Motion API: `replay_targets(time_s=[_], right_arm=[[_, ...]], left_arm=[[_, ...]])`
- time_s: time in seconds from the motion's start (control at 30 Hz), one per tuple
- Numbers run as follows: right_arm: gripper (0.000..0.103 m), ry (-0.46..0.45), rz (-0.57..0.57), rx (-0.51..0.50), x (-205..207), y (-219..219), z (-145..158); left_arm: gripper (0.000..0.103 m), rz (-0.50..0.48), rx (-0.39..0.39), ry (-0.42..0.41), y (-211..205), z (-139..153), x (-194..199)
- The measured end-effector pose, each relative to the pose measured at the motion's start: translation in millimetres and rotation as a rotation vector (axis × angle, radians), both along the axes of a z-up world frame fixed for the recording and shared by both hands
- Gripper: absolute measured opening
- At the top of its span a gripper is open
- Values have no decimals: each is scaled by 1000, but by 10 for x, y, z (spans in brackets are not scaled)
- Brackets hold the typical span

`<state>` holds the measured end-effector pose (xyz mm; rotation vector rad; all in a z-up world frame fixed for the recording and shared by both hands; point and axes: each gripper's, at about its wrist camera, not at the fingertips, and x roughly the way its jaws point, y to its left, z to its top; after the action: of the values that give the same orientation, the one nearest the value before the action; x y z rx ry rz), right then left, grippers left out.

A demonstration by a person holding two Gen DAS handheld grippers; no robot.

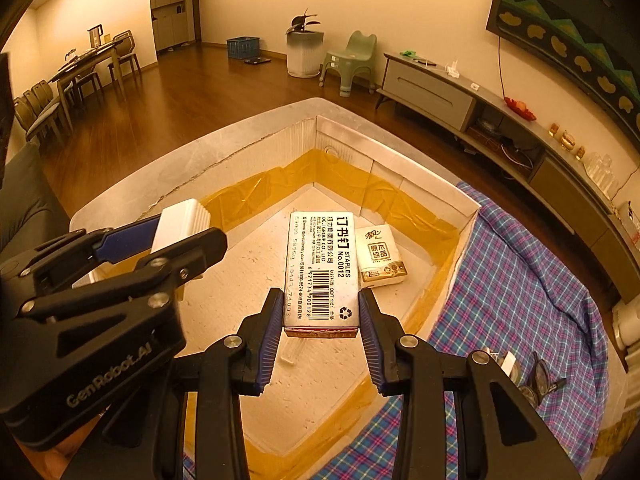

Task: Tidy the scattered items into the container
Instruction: 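Lower the charger plug and staples box into the box and open both grippers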

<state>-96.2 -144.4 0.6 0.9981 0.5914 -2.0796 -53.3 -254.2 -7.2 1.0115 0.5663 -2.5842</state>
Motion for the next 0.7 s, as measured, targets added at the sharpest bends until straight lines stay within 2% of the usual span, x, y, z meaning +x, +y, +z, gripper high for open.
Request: replay_targets(time_s=[0.7], right_arm=[[39, -34, -15, 99, -370, -221, -231]], left_arm=[[46, 39, 2, -62, -100, -141, -44]])
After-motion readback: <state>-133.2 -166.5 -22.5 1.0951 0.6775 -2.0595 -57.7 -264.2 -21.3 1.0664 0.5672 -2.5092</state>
